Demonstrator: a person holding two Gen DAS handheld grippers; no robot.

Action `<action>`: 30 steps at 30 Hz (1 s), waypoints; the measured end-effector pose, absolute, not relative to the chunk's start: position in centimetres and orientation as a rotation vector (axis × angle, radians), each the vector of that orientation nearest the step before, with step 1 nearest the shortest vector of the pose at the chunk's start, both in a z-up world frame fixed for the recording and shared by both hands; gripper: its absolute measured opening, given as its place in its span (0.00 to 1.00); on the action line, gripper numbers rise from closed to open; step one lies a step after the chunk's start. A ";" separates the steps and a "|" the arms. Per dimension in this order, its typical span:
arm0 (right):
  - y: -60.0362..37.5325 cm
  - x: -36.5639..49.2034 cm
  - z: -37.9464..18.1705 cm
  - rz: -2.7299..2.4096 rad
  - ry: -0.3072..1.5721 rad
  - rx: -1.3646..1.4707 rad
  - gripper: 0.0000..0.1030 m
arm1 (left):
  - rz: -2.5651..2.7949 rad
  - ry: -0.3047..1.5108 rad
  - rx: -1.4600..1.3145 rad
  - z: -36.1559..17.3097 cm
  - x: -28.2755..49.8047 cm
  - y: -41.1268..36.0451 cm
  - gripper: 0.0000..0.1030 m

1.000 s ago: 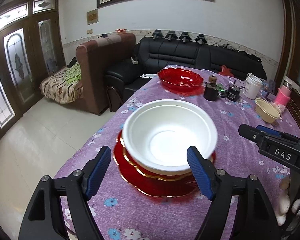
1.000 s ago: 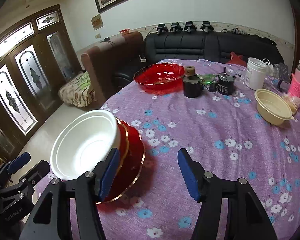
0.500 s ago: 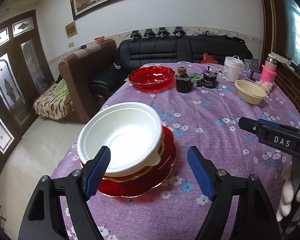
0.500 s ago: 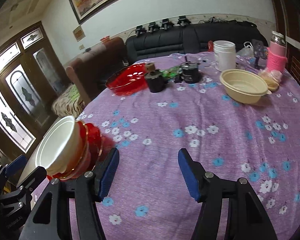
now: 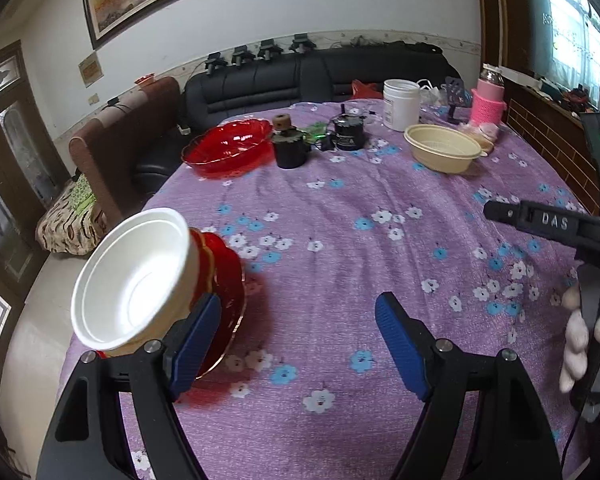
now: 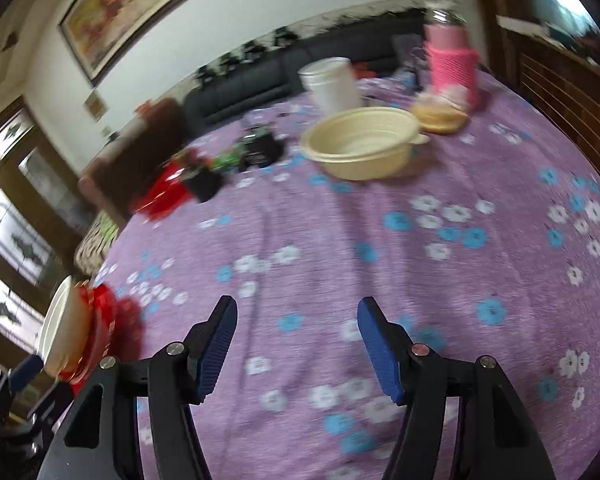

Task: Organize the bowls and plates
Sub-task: 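Open both grippers and withdraw toward the beige plastic bowl, then grasp the beige plastic bowl rim with both grippers and lift it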

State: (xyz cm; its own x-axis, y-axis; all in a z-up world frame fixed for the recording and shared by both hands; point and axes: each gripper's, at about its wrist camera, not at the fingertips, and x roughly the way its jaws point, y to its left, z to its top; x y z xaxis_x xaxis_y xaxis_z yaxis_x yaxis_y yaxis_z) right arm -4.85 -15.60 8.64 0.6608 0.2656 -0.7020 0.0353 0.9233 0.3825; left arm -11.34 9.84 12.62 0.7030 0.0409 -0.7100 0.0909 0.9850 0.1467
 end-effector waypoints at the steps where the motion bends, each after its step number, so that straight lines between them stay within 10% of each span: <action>1: -16.2 -4.5 8.4 0.122 0.847 0.394 0.65 | -0.032 0.796 0.176 12.5 -11.3 9.6 0.77; 25: -27.2 13.8 4.1 -0.105 0.957 0.715 0.63 | -0.058 0.886 0.176 9.8 -6.6 9.0 0.77; 28: -27.0 14.2 3.5 -0.073 0.980 0.735 0.25 | -0.090 0.920 0.145 9.4 -5.9 9.0 0.77; 30: -26.7 14.0 3.4 -0.037 0.992 0.751 0.24 | -0.099 0.930 0.123 9.2 -5.4 9.1 0.77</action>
State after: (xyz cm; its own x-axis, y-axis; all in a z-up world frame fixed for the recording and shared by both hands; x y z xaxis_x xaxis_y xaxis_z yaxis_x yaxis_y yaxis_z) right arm 13.99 -26.66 3.36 0.5675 0.2990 -0.7672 0.3548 0.7520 0.5555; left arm -5.41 9.07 9.24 0.5939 -0.0318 -0.8039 0.1376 0.9885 0.0625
